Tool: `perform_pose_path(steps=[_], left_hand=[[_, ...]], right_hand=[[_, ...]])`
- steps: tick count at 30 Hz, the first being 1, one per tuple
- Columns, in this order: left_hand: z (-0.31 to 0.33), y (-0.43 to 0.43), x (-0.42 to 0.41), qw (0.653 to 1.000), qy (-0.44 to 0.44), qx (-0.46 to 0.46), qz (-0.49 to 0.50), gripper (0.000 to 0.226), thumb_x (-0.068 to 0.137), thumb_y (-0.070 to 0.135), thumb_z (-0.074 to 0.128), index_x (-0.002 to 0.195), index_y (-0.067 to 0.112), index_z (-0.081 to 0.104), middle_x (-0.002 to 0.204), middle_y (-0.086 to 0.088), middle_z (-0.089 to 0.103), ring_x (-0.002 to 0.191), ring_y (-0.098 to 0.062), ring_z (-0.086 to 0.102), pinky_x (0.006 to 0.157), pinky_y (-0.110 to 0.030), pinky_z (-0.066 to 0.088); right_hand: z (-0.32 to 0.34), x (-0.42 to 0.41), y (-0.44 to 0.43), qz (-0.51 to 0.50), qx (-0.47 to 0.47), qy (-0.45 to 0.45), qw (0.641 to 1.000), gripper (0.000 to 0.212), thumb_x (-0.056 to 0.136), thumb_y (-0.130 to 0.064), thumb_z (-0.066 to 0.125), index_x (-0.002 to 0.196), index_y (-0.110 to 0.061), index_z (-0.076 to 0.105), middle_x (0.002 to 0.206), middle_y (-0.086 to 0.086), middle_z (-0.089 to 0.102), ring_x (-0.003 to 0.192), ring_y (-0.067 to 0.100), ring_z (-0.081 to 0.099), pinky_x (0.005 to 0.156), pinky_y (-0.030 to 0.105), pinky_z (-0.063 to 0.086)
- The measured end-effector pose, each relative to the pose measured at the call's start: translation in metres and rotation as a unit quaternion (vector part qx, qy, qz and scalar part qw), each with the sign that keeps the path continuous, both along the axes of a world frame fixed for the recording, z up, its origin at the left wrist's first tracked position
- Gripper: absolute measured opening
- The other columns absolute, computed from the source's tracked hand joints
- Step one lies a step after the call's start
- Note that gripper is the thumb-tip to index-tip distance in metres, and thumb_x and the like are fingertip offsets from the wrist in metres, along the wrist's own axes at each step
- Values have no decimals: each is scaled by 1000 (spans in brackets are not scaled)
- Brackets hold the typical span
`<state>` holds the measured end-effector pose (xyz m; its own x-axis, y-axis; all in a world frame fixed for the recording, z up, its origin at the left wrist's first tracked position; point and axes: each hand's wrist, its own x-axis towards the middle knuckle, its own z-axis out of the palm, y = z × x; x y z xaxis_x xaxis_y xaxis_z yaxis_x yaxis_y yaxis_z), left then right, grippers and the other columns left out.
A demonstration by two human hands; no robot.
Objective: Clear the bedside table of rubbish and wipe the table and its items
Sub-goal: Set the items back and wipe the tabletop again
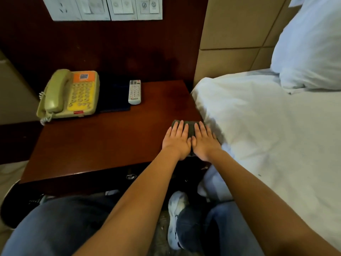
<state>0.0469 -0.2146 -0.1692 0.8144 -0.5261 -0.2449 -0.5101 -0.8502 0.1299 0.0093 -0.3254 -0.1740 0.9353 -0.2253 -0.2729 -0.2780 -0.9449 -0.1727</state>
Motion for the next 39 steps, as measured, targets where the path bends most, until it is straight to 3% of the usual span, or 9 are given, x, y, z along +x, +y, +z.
perform_pose_path(steps=[7,17,22,29,39], left_hand=[[-4,-19,63,999,-29,-26,20,56,102,37,8,151,15,-9,158,-4,-17,146,-20,-15,119,-35,-6],[-8,-37,219,996,-58,-46,56,55,102,38,9,151,16,-3,159,-3,-10,147,-18,-10,119,-34,-4],[-10,-38,257,995,-64,-55,61,56,101,38,10,151,14,-1,160,-5,-7,147,-19,-9,120,-34,-3],[-9,-17,221,993,-63,-46,85,58,101,35,10,150,7,-6,159,-9,-11,146,-21,-11,120,-35,-4],[-4,32,70,995,-40,-32,81,58,102,37,9,150,11,-9,158,-9,-16,145,-22,-15,119,-36,-7]], right_hand=[[-10,70,-22,20,0,-31,999,57,103,-34,13,151,-10,-8,160,6,-13,147,22,-8,120,38,6],[-14,233,-36,5,19,-79,997,55,103,-34,13,152,-15,-2,161,2,-7,147,25,-6,119,45,7],[-10,272,-36,-7,23,-74,997,54,103,-36,14,152,-18,-1,161,-2,-7,147,22,-8,119,47,4],[-4,237,-16,25,-24,-55,998,54,102,-38,11,152,-21,-1,160,-4,-8,147,18,-10,117,51,-2],[-2,84,27,66,-46,-31,996,54,102,-39,11,151,-29,-7,160,-3,-13,146,19,-15,114,56,-10]])
